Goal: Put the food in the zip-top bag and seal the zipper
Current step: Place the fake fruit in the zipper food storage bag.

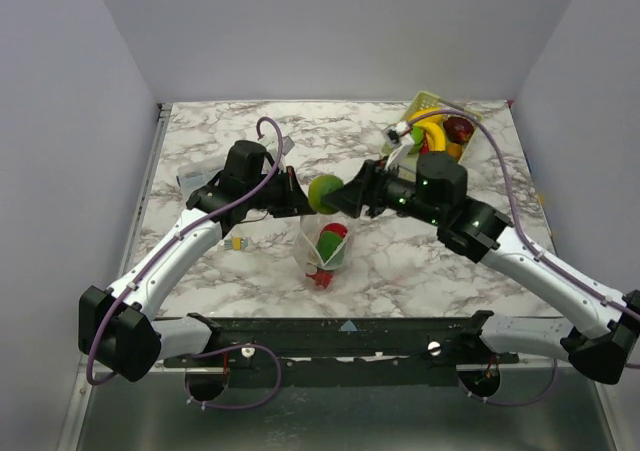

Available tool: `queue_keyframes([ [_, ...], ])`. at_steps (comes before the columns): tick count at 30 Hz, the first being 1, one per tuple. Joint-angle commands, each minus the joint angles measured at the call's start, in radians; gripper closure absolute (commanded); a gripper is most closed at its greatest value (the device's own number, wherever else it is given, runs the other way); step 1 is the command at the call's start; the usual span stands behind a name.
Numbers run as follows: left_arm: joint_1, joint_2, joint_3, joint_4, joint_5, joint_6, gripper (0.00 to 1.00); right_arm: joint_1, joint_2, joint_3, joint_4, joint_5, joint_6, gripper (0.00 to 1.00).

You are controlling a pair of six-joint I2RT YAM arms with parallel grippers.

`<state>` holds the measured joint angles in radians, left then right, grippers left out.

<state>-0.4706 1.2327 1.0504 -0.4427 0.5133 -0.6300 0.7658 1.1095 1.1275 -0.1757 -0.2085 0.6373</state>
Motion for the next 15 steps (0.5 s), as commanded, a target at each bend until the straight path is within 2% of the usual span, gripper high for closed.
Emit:
queue_keyframes([
  [1, 0.008, -0.016, -0.008, 0.008, 0.008, 0.007, 1.0, 0.212, 0.059, 0.033, -0.16, 0.186, -0.042, 0.92],
  [7, 0.008, -0.018, -0.009, 0.011, 0.015, 0.003, 1.0, 0.308, 0.113, 0.034, -0.294, 0.36, -0.006, 0.91],
  [15, 0.009, -0.022, -0.01, 0.012, 0.014, 0.004, 1.0, 0.33, 0.081, 0.032, -0.337, 0.445, 0.028, 0.85],
])
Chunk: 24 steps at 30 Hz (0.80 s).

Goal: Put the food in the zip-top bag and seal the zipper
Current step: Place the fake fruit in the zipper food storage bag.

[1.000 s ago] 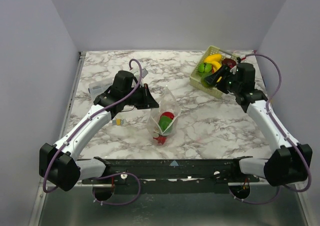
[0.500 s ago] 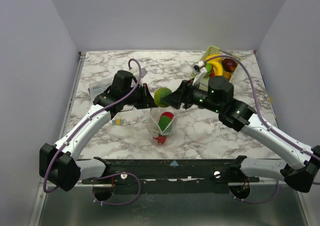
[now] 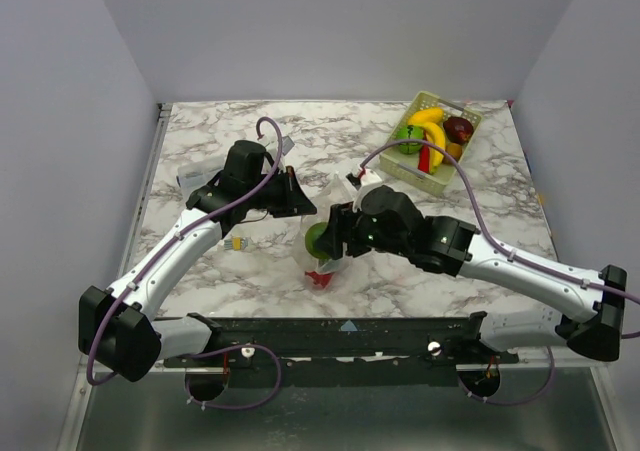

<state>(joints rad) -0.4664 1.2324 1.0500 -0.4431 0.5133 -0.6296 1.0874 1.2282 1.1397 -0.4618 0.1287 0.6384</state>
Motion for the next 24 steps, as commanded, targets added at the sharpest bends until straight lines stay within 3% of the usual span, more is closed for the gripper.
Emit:
queue_keyframes([
  [1, 0.005, -0.023, -0.01, 0.012, 0.013, 0.004, 1.0, 0.008, -0.049, 0.025, -0.066, 0.137, 0.039, 0.84],
  [7, 0.005, -0.027, -0.01, 0.021, 0.027, 0.002, 1.0, 0.008, -0.075, 0.061, -0.079, 0.183, 0.058, 0.8],
  [13, 0.006, -0.05, -0.02, 0.036, 0.021, 0.004, 1.0, 0.008, 0.066, 0.123, -0.163, 0.17, 0.056, 0.79],
  [16, 0.005, -0.052, -0.019, 0.035, 0.022, 0.004, 1.0, 0.009, 0.112, 0.143, -0.169, 0.162, 0.055, 0.73],
  [19, 0.005, -0.053, -0.019, 0.035, 0.022, 0.004, 1.0, 0.013, 0.134, 0.157, -0.154, 0.143, 0.049, 0.57],
  [24, 0.005, -0.056, -0.02, 0.035, 0.024, 0.004, 1.0, 0.012, 0.113, 0.129, -0.076, 0.088, 0.044, 0.19],
])
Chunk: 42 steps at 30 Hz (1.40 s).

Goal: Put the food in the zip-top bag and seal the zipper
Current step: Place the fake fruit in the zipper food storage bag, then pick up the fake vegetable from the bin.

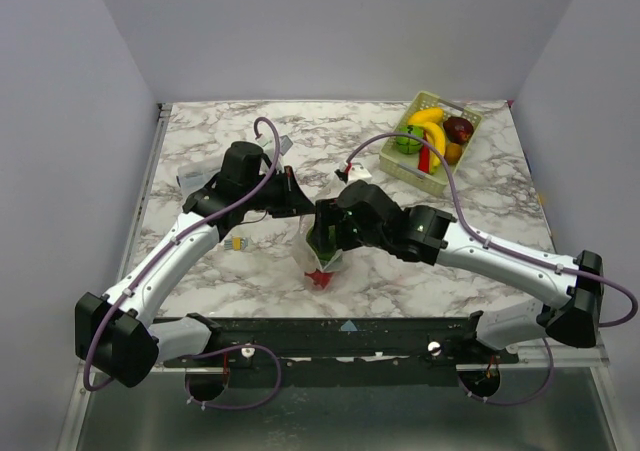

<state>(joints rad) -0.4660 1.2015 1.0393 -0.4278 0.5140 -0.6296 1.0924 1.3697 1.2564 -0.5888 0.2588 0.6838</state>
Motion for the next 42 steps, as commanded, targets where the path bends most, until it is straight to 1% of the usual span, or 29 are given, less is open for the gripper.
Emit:
queue_keyframes([
  [1, 0.005, -0.026, -0.01, 0.02, 0.022, 0.004, 1.0, 0.008, -0.033, 0.01, 0.057, -0.046, 0.0, 0.16],
  [3, 0.004, -0.027, -0.01, 0.02, 0.02, 0.004, 1.0, 0.008, -0.038, 0.006, 0.059, -0.049, 0.002, 0.11],
  [4, 0.004, -0.025, -0.01, 0.018, 0.02, 0.004, 1.0, 0.008, -0.041, 0.006, 0.056, -0.048, 0.002, 0.1],
  [8, 0.004, -0.024, -0.012, 0.019, 0.02, 0.003, 1.0, 0.008, -0.054, 0.009, 0.035, -0.024, 0.009, 0.09],
  [13, 0.005, -0.022, -0.012, 0.018, 0.018, 0.002, 1.0, 0.008, -0.09, 0.009, 0.035, 0.009, 0.016, 0.12],
  [16, 0.004, -0.02, -0.012, 0.018, 0.018, 0.002, 1.0, 0.008, -0.104, 0.025, 0.014, 0.042, 0.019, 0.16],
  [19, 0.004, -0.02, -0.012, 0.017, 0.019, 0.002, 1.0, 0.008, -0.115, 0.046, -0.005, 0.076, 0.013, 0.17],
  [25, 0.004, -0.02, -0.01, 0.017, 0.018, 0.002, 1.0, 0.006, -0.118, 0.167, -0.069, 0.245, -0.019, 0.18],
  [30, 0.005, -0.022, -0.01, 0.014, 0.018, 0.002, 1.0, -0.008, -0.1, 0.276, -0.109, 0.434, -0.065, 0.18],
  [32, 0.004, -0.023, -0.01, 0.015, 0.019, 0.002, 1.0, -0.067, -0.083, 0.316, -0.135, 0.458, -0.073, 0.19],
  [33, 0.005, -0.024, -0.01, 0.015, 0.019, 0.002, 1.0, -0.121, -0.076, 0.328, -0.142, 0.447, -0.078, 0.21],
  [35, 0.004, -0.024, -0.01, 0.015, 0.02, 0.001, 1.0, -0.251, -0.064, 0.34, -0.139, 0.365, -0.088, 0.24],
  [37, 0.004, -0.024, -0.011, 0.017, 0.021, 0.001, 1.0, -0.374, -0.043, 0.337, -0.131, 0.318, -0.105, 0.26],
  [40, 0.005, -0.025, -0.013, 0.017, 0.023, -0.001, 1.0, -0.529, 0.026, 0.345, -0.131, 0.291, -0.14, 0.34],
  [42, 0.004, -0.02, -0.013, 0.018, 0.023, -0.002, 1.0, -0.611, 0.094, 0.352, -0.131, 0.29, -0.165, 0.38],
])
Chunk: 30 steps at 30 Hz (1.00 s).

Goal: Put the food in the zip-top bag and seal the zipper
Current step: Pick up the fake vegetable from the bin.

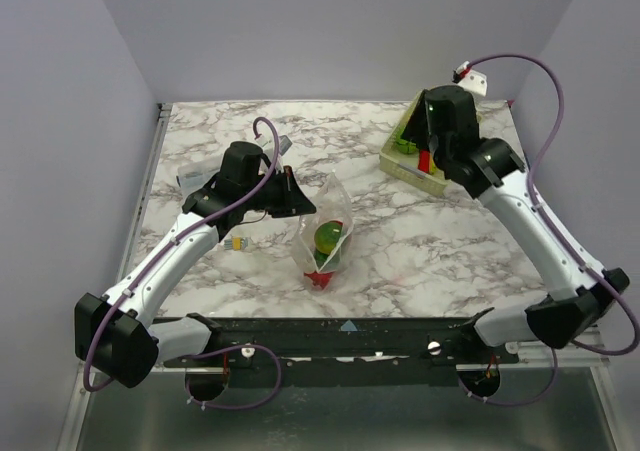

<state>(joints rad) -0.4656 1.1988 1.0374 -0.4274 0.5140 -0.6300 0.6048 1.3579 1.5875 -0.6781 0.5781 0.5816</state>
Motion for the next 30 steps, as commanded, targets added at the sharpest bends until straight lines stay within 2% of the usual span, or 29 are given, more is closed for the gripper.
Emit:
queue_keyframes([
  [1, 0.004, -0.018, -0.011, 0.018, 0.023, -0.002, 1.0, -0.154, 0.148, 0.026, -0.041, -0.024, -0.077, 0.4],
  [5, 0.004, -0.012, -0.012, 0.021, 0.027, -0.003, 1.0, -0.255, 0.312, 0.06, -0.034, -0.094, -0.101, 0.48],
  [9, 0.004, -0.008, -0.016, 0.025, 0.034, -0.009, 1.0, -0.287, 0.469, 0.128, -0.029, -0.063, -0.13, 0.5],
  [15, 0.004, -0.006, -0.017, 0.025, 0.034, -0.01, 1.0, -0.341, 0.664, 0.204, -0.06, -0.116, -0.112, 0.52],
  [19, 0.004, -0.004, -0.017, 0.028, 0.037, -0.012, 1.0, -0.362, 0.729, 0.205, -0.075, -0.151, -0.086, 0.53],
  [25, 0.004, -0.005, -0.02, 0.032, 0.043, -0.017, 1.0, -0.37, 0.742, 0.13, -0.06, -0.146, -0.048, 0.53],
  [30, 0.004, -0.005, -0.023, 0.036, 0.046, -0.02, 1.0, -0.394, 0.774, 0.094, -0.017, -0.211, -0.036, 0.53],
])
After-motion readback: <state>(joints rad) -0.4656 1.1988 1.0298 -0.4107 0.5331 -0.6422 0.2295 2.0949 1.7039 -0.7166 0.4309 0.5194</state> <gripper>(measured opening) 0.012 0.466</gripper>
